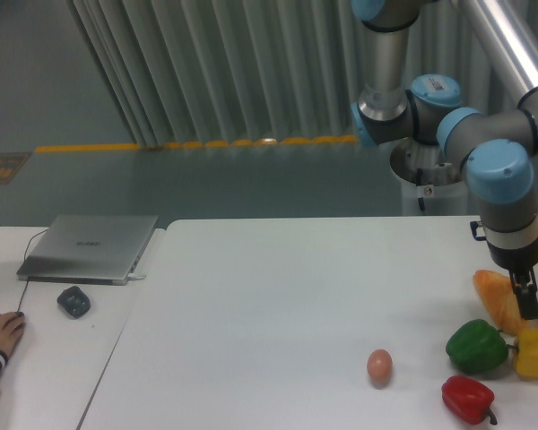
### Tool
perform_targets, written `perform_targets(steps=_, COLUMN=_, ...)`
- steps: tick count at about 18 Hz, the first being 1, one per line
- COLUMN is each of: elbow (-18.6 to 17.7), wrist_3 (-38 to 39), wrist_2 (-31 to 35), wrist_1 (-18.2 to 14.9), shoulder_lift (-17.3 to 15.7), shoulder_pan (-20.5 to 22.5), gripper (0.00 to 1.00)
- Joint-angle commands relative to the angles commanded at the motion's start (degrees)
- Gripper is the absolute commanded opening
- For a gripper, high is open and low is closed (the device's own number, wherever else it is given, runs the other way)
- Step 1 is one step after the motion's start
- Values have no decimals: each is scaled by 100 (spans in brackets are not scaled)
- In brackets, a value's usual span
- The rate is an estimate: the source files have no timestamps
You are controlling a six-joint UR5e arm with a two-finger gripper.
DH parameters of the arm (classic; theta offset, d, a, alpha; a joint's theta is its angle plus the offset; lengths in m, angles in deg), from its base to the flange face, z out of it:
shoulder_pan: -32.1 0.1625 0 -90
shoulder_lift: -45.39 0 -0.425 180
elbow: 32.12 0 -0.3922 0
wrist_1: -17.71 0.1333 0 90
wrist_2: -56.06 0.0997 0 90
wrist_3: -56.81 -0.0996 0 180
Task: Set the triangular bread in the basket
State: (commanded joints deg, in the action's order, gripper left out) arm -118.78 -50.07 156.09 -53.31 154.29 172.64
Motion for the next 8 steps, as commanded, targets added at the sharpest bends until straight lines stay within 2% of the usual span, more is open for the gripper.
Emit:
perform_targets(steps=5, elbow=211, wrist_3=227, wrist_2=-422, wrist_1=26, shoulder_lift=9, shoulder_pan=-35, gripper=100)
perform_targets(steps=8, elbow=202, wrist_3=448, wrist_2=-642, wrist_1=193, shoulder_lift=0, shoulder_pan=-35, gripper=100)
